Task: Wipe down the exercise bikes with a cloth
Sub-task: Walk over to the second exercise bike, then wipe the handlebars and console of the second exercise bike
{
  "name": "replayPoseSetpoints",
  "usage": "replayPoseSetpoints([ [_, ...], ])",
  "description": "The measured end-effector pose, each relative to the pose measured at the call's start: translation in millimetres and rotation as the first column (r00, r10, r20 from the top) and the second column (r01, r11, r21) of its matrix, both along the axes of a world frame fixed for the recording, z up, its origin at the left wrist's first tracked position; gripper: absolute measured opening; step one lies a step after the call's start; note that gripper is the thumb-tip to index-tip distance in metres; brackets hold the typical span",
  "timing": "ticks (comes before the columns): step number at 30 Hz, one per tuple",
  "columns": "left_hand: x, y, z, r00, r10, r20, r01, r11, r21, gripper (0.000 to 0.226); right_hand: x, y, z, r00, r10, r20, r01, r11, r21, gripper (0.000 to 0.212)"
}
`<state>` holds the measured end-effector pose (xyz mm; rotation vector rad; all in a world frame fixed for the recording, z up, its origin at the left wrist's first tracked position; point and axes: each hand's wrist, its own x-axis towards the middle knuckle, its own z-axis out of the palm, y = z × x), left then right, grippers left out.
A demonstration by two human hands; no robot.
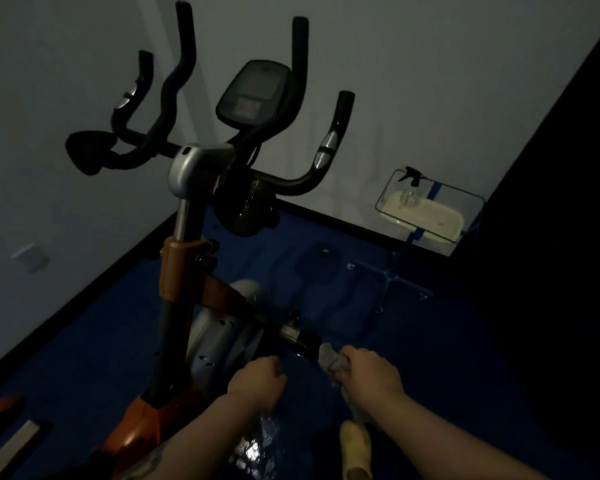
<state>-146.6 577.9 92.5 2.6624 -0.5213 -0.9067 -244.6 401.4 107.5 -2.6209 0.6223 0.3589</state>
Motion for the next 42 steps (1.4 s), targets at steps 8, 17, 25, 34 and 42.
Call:
replayPoseSetpoints([
  [8, 47.7, -56.3, 11.4, 0.965, 0.261, 0.042, -0.256, 0.962, -0.092, 0.03, 86.3, -77.9, 19.9, 0.987, 0.142, 0.071, -0.148, 0.986, 0.083, 0.019],
  [17, 92.6, -45.6, 70.8, 0.562, 0.823, -0.084, -0.621, 0.352, -0.7, 0.02, 166.6, -78.5, 144.6, 0.82, -0.014, 0.573, -0.29, 0.852, 0.436, 0.03],
  [25, 116.9, -35.8, 139.8, 0.404, 0.835, -0.373, -0.52, -0.126, -0.845, 0.021, 236.5, 4.6, 182.4, 0.432, 0.567, 0.702, -0.467, 0.806, -0.363, 0.026],
  [34, 127.0, -30.8, 132.2, 0.414, 0.801, -0.433, -0.489, -0.206, -0.848, 0.025, 246.3, 25.2, 162.1, 0.406, 0.743, 0.531, -0.564, 0.661, -0.495, 0.027],
  [42, 144.5, -27.3, 124.3, 0.453, 0.775, -0.44, -0.477, -0.206, -0.854, 0.026, 261.2, 3.2, 179.9, 0.427, 0.803, 0.416, -0.647, 0.593, -0.479, 0.018],
])
